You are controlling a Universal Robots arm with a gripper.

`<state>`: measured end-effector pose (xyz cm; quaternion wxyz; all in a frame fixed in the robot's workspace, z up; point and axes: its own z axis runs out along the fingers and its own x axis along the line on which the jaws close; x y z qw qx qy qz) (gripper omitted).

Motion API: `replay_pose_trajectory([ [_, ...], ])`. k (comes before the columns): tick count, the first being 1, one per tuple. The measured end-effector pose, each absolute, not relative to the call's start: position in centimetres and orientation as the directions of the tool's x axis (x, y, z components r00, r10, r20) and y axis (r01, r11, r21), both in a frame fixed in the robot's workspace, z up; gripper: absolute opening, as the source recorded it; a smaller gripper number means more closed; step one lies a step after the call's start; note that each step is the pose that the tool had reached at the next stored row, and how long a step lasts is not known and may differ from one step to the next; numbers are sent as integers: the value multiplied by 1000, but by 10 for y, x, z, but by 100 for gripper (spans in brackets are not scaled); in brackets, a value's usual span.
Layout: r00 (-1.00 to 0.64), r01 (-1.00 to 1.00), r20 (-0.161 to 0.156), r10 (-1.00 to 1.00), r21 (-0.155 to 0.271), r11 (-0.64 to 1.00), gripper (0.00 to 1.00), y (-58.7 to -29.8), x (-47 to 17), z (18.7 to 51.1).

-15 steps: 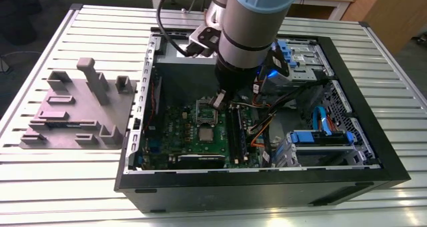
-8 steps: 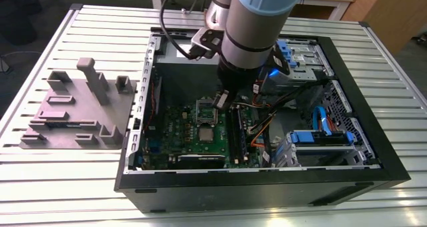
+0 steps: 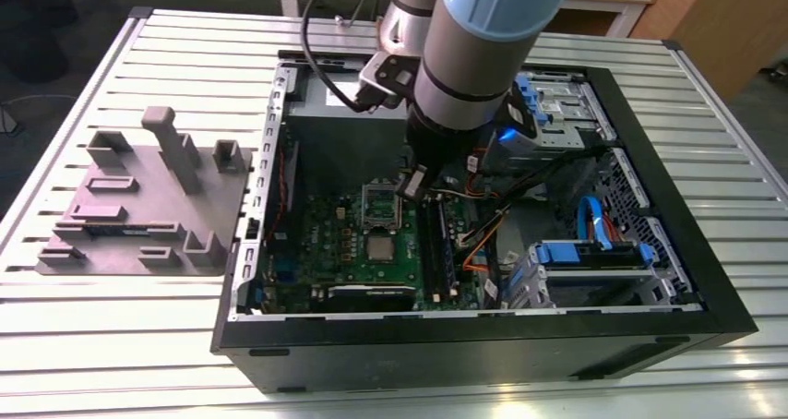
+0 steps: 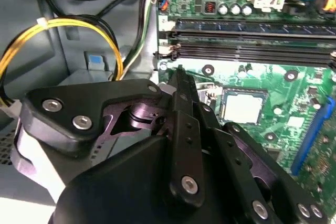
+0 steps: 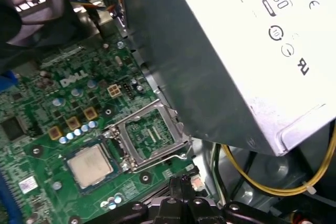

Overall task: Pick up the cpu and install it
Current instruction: 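Close the cpu cover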

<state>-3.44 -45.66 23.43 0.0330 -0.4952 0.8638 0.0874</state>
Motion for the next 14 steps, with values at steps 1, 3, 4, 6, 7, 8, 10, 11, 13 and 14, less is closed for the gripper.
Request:
replay_pose_trajectory([
  [1, -507, -861, -146, -849, 120, 494, 10, -456, -34, 233],
  [3, -507, -861, -152, -848, 123, 493, 10, -456, -34, 230],
  [4, -507, -861, -156, -848, 126, 492, 10, -456, -34, 229],
  [6, -506, -862, -173, -845, 136, 489, 10, -456, -34, 228],
  [7, -506, -862, -181, -843, 140, 488, 10, -456, -34, 227],
  [8, -506, -862, -184, -842, 142, 487, 10, -456, -34, 226],
  [10, -506, -862, -184, -842, 142, 487, 10, -456, -34, 225],
  [11, -506, -862, -184, -842, 142, 487, 10, -456, -34, 225],
  [13, -506, -862, -184, -842, 142, 487, 10, -456, -34, 225],
  [14, -506, -862, -184, -842, 142, 487, 10, -456, -34, 225],
])
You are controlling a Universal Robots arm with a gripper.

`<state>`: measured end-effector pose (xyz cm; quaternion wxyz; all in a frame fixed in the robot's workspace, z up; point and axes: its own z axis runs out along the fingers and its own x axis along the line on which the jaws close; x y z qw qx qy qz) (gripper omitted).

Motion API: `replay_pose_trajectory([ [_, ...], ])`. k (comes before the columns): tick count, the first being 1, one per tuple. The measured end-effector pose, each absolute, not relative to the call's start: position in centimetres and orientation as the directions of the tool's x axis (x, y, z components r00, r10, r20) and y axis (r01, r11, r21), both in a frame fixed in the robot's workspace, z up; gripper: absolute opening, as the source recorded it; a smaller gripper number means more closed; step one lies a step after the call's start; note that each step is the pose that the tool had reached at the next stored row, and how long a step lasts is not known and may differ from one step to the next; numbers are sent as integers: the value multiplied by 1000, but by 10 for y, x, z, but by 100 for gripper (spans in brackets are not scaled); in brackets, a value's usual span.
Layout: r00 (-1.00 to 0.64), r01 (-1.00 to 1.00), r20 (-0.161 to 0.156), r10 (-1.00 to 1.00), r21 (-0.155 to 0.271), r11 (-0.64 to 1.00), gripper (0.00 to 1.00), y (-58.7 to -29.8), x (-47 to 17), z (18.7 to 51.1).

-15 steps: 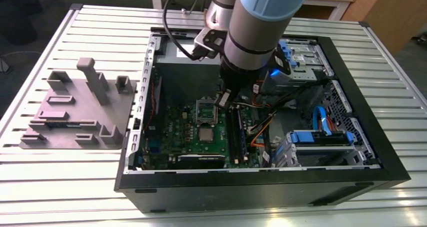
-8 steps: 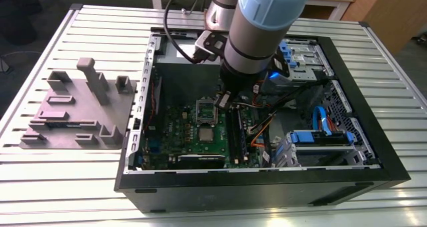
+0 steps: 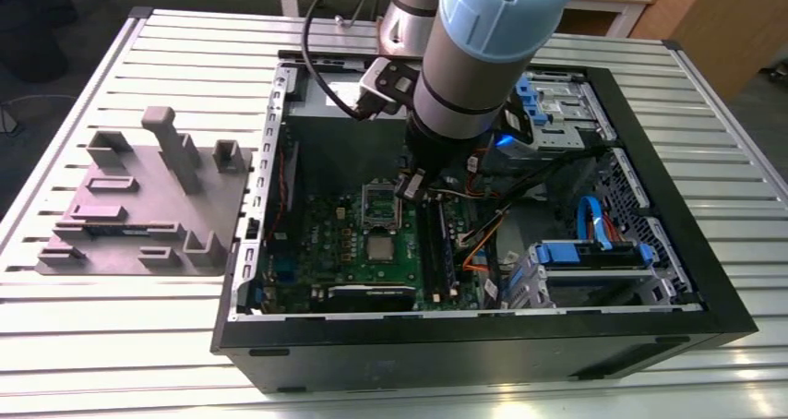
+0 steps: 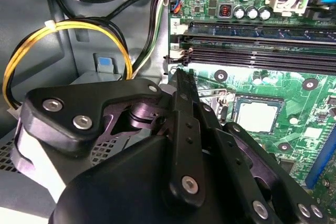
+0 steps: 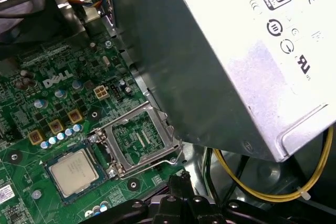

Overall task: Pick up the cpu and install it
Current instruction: 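Close the cpu cover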

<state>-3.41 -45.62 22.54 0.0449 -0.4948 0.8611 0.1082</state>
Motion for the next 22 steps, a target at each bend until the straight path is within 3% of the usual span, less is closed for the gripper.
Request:
replay_pose_trajectory([
  [7, -506, -862, -188, -841, 144, 486, 10, -456, -34, 225],
  [11, -506, -862, -238, -829, 173, 477, 10, -457, -34, 224],
  [22, -506, -862, -247, -826, 178, 475, 10, -457, -35, 209],
])
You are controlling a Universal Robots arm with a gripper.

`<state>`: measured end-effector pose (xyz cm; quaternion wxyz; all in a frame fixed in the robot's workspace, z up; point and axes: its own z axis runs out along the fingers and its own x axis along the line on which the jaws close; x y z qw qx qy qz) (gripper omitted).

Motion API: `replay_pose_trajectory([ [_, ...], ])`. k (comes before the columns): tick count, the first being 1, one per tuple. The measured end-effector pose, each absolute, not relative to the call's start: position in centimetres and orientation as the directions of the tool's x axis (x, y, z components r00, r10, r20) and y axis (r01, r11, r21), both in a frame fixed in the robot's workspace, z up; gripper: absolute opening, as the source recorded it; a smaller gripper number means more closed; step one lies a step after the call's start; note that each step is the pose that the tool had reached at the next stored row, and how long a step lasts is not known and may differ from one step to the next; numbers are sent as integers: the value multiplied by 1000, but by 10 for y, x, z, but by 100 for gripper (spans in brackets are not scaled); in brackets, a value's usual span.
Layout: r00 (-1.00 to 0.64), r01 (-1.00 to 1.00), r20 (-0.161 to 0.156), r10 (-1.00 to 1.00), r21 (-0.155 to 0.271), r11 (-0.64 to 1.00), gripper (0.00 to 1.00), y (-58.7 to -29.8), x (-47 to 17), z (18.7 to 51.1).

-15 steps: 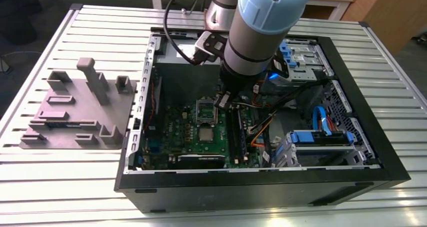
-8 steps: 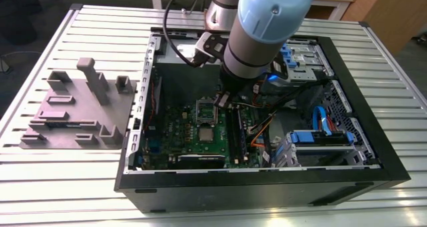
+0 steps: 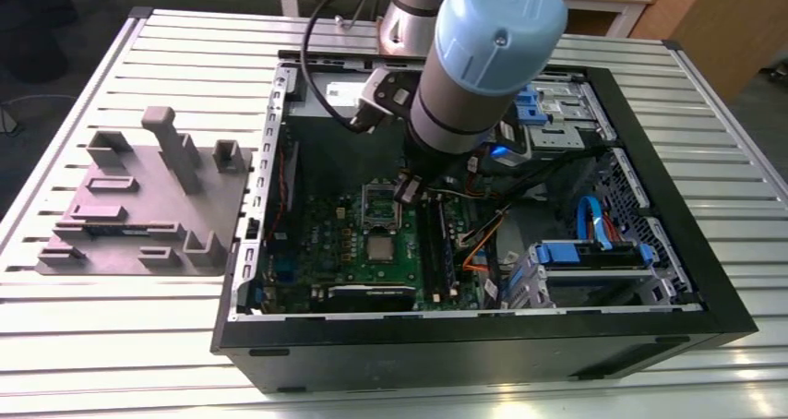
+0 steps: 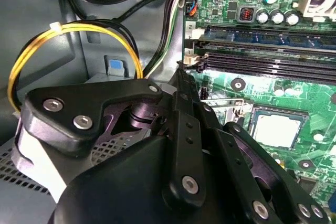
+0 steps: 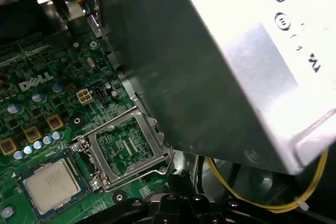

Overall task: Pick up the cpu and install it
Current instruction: 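Close the cpu cover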

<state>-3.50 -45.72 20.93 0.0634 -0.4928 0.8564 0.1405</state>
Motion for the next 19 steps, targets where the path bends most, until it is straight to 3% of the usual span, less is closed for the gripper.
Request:
replay_pose_trajectory([
  [19, -506, -862, -247, -826, 180, 475, 10, -455, -38, 200],
])
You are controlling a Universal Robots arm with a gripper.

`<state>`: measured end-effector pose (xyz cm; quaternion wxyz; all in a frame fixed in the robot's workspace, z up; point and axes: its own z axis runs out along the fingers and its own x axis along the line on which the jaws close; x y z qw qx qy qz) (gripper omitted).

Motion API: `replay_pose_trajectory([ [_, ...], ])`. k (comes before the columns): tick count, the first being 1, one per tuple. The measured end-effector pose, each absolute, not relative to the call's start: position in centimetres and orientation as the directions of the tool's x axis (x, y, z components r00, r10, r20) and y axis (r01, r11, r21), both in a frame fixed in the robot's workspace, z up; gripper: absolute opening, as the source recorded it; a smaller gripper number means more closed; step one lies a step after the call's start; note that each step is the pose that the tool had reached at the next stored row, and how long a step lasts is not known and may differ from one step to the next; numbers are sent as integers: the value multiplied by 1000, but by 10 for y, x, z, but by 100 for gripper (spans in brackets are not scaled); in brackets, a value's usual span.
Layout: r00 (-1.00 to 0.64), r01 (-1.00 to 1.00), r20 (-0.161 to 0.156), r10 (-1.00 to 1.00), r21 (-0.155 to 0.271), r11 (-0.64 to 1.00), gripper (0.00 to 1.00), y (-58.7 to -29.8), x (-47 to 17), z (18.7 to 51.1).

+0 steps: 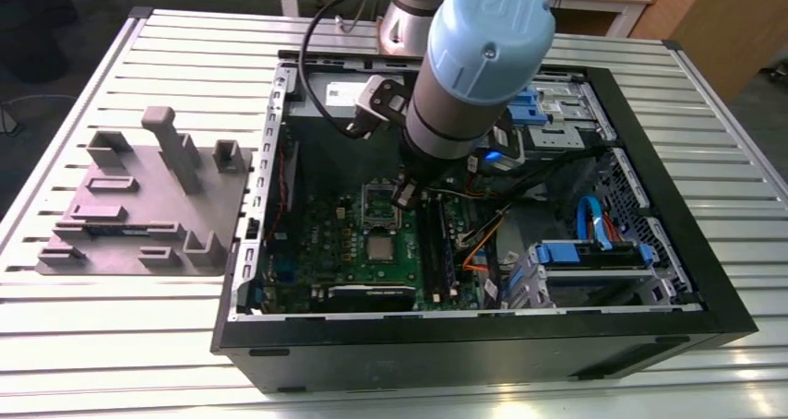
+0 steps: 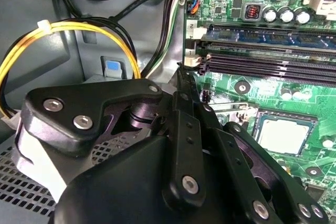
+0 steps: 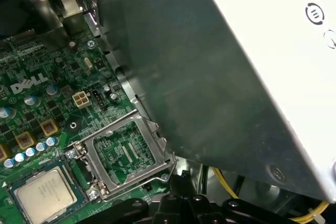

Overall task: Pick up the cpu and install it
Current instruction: 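Close the cpu cover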

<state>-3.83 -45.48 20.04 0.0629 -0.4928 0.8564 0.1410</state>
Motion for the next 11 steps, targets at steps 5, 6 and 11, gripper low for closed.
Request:
replay_pose_trajectory([
  [5, -507, -862, -219, -834, 164, 480, 10, -454, -39, 206],
  [6, -507, -862, -209, -837, 158, 482, 10, -453, -39, 206],
  [11, -506, -862, -187, -842, 146, 485, 10, -452, -40, 212],
])
